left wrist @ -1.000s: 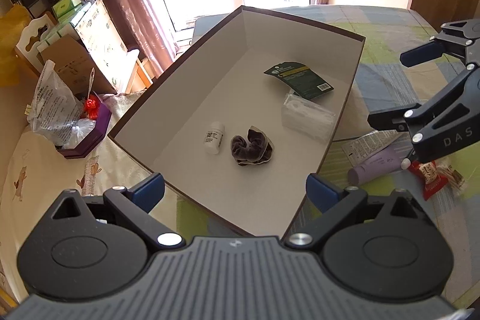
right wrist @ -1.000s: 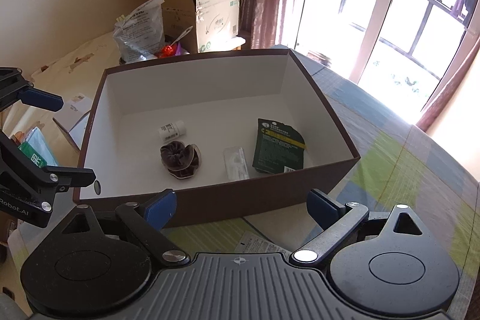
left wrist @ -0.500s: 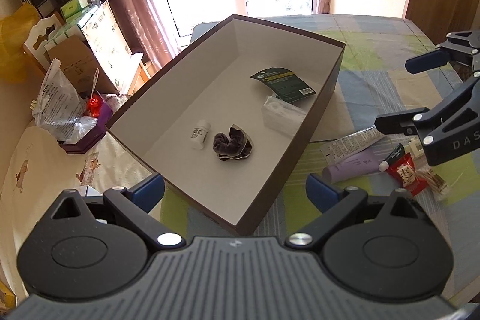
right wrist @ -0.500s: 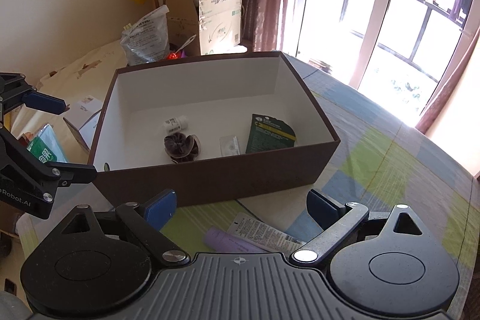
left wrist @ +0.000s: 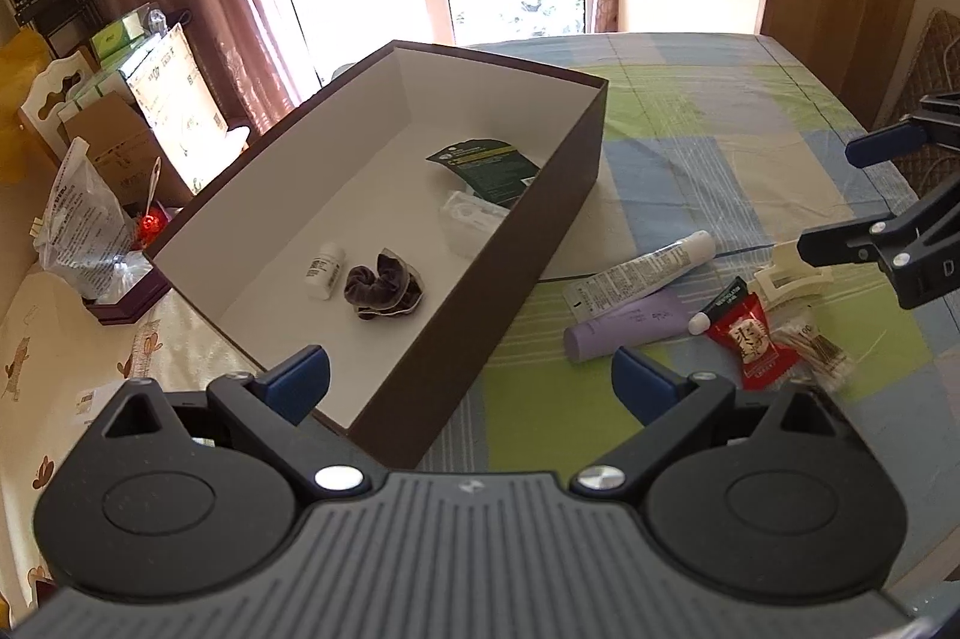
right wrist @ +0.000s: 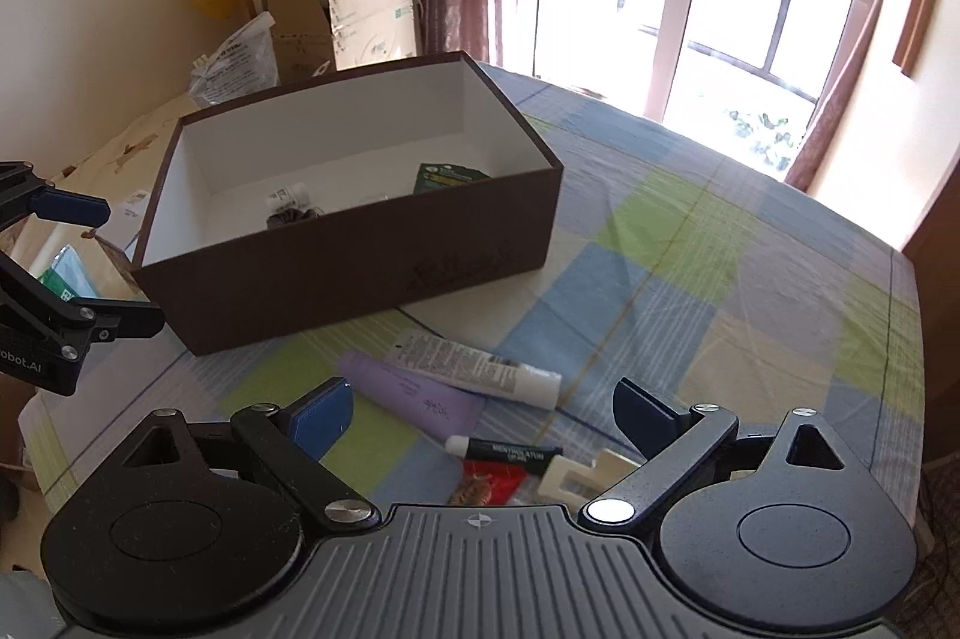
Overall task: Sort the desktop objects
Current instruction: 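Withdraw both tools from the box toward the remaining items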
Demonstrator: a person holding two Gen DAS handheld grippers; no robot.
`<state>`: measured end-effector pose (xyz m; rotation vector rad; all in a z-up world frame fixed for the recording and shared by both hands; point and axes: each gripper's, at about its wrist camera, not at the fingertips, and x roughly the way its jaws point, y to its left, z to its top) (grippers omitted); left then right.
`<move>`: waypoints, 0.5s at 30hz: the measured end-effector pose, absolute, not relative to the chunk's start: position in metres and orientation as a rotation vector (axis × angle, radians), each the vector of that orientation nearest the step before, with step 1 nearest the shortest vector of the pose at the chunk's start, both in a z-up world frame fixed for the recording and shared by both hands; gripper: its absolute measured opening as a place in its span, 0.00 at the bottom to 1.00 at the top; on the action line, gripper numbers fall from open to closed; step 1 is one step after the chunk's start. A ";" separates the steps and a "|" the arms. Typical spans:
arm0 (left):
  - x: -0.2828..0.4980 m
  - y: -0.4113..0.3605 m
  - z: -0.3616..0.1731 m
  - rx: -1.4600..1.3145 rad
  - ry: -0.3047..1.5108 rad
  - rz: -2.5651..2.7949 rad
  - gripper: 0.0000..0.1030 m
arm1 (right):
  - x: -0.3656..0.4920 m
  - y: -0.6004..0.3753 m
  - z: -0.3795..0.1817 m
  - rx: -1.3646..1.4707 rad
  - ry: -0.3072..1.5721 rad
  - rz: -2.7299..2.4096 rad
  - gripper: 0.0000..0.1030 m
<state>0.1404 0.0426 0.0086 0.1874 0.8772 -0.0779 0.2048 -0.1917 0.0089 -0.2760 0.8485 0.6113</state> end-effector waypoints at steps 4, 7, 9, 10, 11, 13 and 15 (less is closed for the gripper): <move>0.139 0.027 0.003 0.207 0.879 -0.143 0.96 | 0.191 -0.218 -0.001 -0.218 0.887 0.565 0.96; 0.140 0.017 -0.003 0.217 0.887 -0.179 0.96 | 0.180 -0.235 -0.011 -0.171 0.917 0.525 0.96; 0.140 0.011 -0.008 0.225 0.893 -0.201 0.96 | 0.174 -0.247 -0.018 -0.143 0.947 0.501 0.96; 0.141 0.009 -0.011 0.229 0.895 -0.211 0.95 | 0.171 -0.252 -0.023 -0.133 0.962 0.483 0.96; 0.141 0.007 -0.013 0.235 0.891 -0.226 0.95 | 0.169 -0.256 -0.026 -0.126 0.972 0.470 0.96; 0.142 0.003 -0.018 0.250 0.887 -0.244 0.95 | 0.166 -0.264 -0.034 -0.113 0.993 0.442 0.96; 0.144 -0.002 -0.024 0.263 0.891 -0.267 0.95 | 0.163 -0.269 -0.042 -0.109 1.005 0.413 0.96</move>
